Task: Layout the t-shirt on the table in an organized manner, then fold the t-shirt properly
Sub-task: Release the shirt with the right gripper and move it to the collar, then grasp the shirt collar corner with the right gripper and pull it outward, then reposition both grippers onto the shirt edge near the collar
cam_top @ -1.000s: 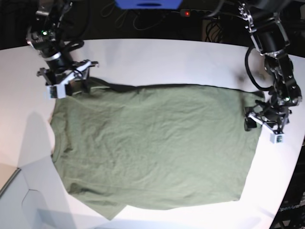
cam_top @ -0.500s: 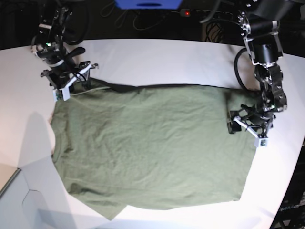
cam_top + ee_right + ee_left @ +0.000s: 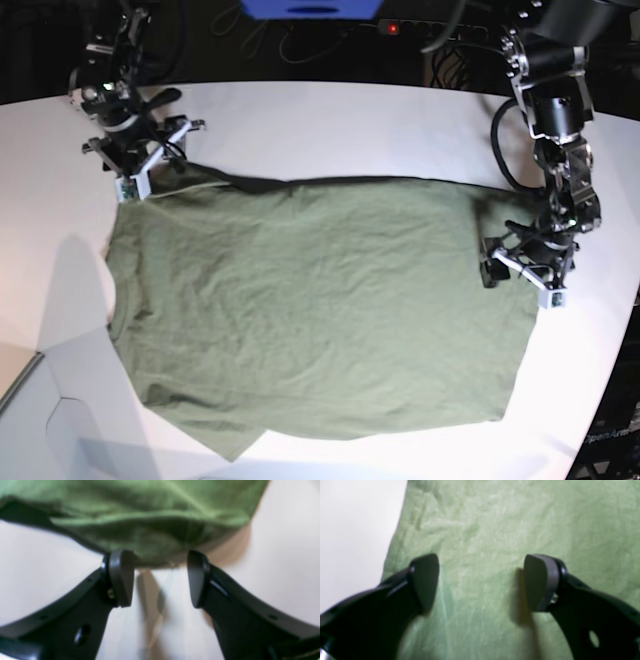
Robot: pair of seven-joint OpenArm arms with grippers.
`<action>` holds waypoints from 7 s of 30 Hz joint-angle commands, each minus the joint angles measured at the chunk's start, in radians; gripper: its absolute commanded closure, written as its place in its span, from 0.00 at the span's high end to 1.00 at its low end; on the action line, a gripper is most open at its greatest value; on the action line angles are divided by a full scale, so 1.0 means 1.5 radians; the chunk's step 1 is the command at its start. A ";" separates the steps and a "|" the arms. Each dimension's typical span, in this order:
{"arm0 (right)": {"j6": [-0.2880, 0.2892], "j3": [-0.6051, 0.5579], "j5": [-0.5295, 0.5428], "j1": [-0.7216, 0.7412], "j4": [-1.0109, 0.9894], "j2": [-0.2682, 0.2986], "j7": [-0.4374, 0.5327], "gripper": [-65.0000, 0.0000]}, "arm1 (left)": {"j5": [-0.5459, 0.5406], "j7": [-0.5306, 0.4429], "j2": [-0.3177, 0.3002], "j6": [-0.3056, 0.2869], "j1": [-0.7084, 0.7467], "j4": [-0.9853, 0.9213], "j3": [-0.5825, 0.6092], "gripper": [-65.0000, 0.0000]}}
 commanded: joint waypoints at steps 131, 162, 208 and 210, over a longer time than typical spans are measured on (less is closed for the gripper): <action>0.166 -0.101 -0.108 -0.194 0.153 0.313 0.089 0.00 | -0.002 0.005 -0.051 -0.002 -0.011 0.004 -0.005 0.79; 0.166 0.013 -0.194 -0.079 0.138 0.102 0.051 0.19 | -0.005 0.113 -0.011 -0.003 0.196 0.271 -0.142 0.79; 0.166 -0.129 -0.196 -0.115 0.072 -0.021 0.048 0.03 | -0.033 0.026 -0.012 -0.003 0.173 0.232 -0.051 0.79; 0.166 -0.129 -0.196 -0.123 0.076 -0.014 0.051 0.03 | -0.037 0.026 -0.025 -0.003 0.168 0.194 -0.050 0.78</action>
